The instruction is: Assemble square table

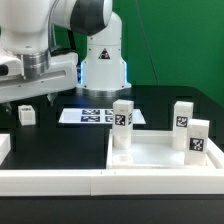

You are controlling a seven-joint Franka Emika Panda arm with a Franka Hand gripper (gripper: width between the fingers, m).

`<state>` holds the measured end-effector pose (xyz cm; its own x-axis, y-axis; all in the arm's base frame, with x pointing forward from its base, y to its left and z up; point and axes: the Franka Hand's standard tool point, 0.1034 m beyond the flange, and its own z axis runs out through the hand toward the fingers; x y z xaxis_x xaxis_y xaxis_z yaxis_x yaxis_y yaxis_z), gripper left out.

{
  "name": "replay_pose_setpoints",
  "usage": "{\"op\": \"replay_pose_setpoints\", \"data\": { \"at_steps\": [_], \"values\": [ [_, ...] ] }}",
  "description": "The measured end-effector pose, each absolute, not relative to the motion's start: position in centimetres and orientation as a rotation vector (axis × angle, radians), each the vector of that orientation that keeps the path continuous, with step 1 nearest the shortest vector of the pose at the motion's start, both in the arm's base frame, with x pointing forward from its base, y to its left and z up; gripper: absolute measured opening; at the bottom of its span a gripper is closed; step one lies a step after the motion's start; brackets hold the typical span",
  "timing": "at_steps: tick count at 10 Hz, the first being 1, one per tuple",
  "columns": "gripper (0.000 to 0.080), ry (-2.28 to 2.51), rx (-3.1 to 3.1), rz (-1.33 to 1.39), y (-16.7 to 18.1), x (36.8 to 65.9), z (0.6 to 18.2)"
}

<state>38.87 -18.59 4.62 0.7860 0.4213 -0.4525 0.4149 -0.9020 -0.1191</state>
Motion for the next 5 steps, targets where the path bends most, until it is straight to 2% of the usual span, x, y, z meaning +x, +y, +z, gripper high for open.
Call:
{"op": "replay_pose_setpoints", "data": {
  "at_steps": [5],
  "values": [
    [0.0648, -0.662, -2.889, 1.038, -18.53, 38.93, 4.11]
  ]
}}
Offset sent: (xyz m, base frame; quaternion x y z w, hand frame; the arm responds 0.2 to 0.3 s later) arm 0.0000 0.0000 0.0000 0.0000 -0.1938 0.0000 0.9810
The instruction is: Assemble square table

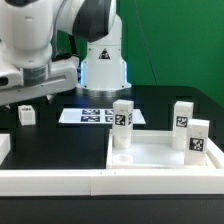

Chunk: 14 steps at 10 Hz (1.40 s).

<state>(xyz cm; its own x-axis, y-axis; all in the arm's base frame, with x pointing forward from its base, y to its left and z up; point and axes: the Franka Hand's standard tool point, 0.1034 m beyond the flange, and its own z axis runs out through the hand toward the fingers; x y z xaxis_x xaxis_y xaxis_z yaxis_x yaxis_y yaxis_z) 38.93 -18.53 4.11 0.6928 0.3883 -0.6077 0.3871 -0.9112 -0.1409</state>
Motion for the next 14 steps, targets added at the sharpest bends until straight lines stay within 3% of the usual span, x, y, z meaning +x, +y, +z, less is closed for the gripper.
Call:
{"op": "replay_pose_setpoints", "data": {
  "at_steps": [4, 14],
  "values": [
    [0.0648, -0.526, -2.927, 1.101, -18.4, 36.8, 2.4],
    [0.0648, -0.497, -2.888, 1.243, -19.5, 34.0, 1.3]
  ]
}}
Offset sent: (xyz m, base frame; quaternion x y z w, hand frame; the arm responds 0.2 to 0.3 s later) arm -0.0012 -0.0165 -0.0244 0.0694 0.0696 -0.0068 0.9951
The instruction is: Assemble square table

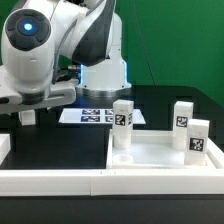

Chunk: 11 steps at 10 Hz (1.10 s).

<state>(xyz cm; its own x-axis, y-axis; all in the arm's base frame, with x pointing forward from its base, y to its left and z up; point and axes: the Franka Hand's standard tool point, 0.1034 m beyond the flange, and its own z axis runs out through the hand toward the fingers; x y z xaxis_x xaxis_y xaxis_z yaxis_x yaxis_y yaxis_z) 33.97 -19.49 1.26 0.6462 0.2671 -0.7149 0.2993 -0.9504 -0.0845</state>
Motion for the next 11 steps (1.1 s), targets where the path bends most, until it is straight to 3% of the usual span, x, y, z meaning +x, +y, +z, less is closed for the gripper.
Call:
{"op": "replay_pose_setpoints", "data": {
  "at_steps": [1, 4, 11],
  "values": [
    [0.0648, 0.485, 2.812, -1.211, -19.48, 33.97, 1.25],
    [0.0285, 0.485, 2.812, -1.211, -19.47, 33.98, 1.26],
    [0.0287, 0.489, 2.810, -1.215, -19.39, 34.08, 1.42]
  ]
}}
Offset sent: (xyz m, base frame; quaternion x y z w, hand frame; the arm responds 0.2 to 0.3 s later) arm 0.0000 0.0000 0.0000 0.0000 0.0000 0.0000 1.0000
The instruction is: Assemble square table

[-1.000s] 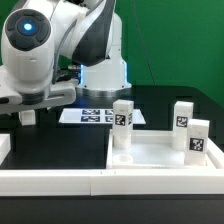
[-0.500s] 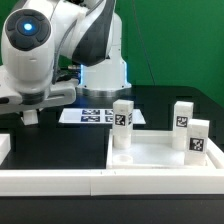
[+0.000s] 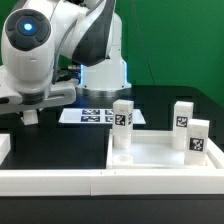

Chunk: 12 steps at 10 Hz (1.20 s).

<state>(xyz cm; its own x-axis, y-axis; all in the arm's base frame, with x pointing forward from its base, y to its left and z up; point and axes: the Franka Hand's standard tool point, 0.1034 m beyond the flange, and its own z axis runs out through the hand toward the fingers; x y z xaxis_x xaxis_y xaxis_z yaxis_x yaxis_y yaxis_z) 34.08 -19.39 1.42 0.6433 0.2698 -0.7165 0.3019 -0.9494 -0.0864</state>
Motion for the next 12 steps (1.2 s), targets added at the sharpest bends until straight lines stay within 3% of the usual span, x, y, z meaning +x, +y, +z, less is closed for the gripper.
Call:
{"op": "replay_pose_setpoints", "data": {
  "at_steps": [5, 6, 9, 10, 12],
  "values": [
    [0.0288, 0.516, 2.841, -1.185, -14.4, 40.1, 10.7],
    [0.0288, 0.526, 2.924, -1.060, -15.4, 40.1, 9.7],
    [0.0288, 0.499, 2.928, -1.056, -15.7, 39.6, 9.6],
    [0.0288, 0.465, 2.962, -0.983, -14.0, 41.1, 10.5],
    [0.0288, 0.474, 3.053, -0.759, -10.6, 44.6, 13.8]
  ]
}}
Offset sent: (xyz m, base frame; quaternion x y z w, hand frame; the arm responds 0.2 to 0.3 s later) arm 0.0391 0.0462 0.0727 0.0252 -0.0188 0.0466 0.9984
